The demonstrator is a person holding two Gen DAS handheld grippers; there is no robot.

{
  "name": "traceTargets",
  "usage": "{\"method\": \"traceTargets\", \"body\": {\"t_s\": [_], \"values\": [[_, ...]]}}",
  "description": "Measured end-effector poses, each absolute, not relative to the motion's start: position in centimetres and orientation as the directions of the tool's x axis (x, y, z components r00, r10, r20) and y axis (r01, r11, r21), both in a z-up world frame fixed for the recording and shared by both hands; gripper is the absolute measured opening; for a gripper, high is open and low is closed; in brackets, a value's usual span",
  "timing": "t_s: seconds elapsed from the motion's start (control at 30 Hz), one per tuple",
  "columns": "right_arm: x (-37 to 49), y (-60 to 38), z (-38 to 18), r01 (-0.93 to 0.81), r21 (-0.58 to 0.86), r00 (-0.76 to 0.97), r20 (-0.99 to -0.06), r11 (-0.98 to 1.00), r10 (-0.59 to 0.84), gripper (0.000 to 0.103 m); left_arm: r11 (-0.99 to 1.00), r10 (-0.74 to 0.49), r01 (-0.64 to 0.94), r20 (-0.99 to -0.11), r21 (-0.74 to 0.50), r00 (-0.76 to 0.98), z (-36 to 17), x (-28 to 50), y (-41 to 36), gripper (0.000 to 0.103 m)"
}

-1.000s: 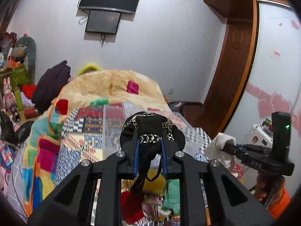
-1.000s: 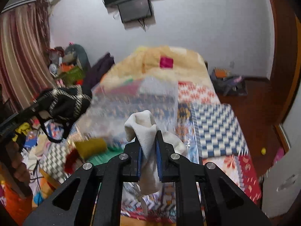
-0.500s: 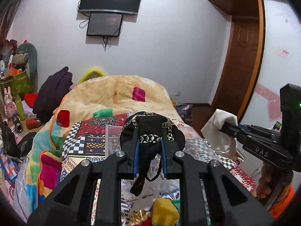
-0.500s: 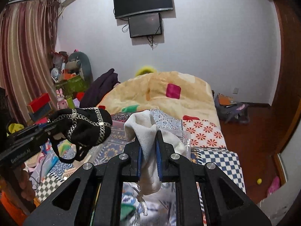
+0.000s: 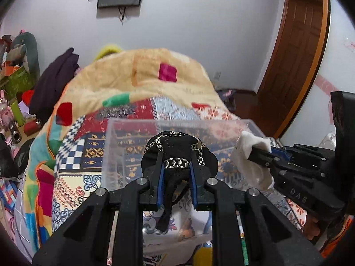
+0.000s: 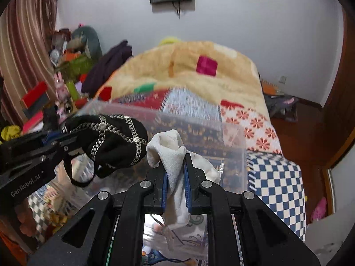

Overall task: Organize soft objects
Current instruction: 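Carry the white cloth with the right tool while the left tool carries the black hat over the box, then open both tools to drop the cloth and hat into the clear box, then grasp the silver plastic bag with the right tool while the left tool grasps the yellow sponge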

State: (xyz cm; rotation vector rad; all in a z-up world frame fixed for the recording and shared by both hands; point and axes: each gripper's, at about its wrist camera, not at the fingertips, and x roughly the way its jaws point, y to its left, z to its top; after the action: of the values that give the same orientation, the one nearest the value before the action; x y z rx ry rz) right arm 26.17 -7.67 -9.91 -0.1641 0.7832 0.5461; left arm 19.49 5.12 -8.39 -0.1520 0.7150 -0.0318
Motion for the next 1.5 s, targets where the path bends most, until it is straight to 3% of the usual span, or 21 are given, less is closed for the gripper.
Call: {"method": "traceTargets", "body": {"t_s": [0.17, 0.23, 0.33, 0.9, 1.07, 1.5], "values": [[26.1, -7.1, -10.8, -0.543, 0.047, 0.535, -0.750, 0.838, 0.389, 0.016, 0.989, -0.094, -0.013, -0.701, -0.146, 0.707, -9.6, 20.4, 5.0, 0.021], [25.8, -7.0, -10.7, -0.554, 0.045, 0.524, -0.757, 0.831, 0.390, 0.022, 0.989, -0.102, -0.008, -0.708, -0.151, 0.699, -9.8, 20.1, 5.0, 0.022], [25.2, -7.1, -10.1, -0.568, 0.036, 0.522, -0.756, 0.822, 0.394, 0.039, 0.989, -0.109, 0.006, -0.709, -0.146, 0.696, -9.6, 19.6, 4.8, 0.031], [20.1, -11.1, -4.8, -0.566, 0.088, 0.619, -0.612, 0.820, 0.492, 0.081, 0.986, -0.130, 0.044, -0.588, -0.159, 0.799, -4.0, 12.9, 5.1, 0.064], [18.7, -12.6, -5.6, -0.539, 0.110, 0.624, -0.614, 0.835, 0.484, 0.082, 0.990, -0.124, 0.056, -0.595, -0.131, 0.794, -4.8, 10.8, 4.2, 0.067], [16.7, -14.7, -13.6, -0.486, 0.148, 0.505, -0.757, 0.861, 0.415, 0.082, 0.986, -0.164, 0.093, -0.681, -0.140, 0.714, -10.4, 8.3, 1.8, 0.067]]}}
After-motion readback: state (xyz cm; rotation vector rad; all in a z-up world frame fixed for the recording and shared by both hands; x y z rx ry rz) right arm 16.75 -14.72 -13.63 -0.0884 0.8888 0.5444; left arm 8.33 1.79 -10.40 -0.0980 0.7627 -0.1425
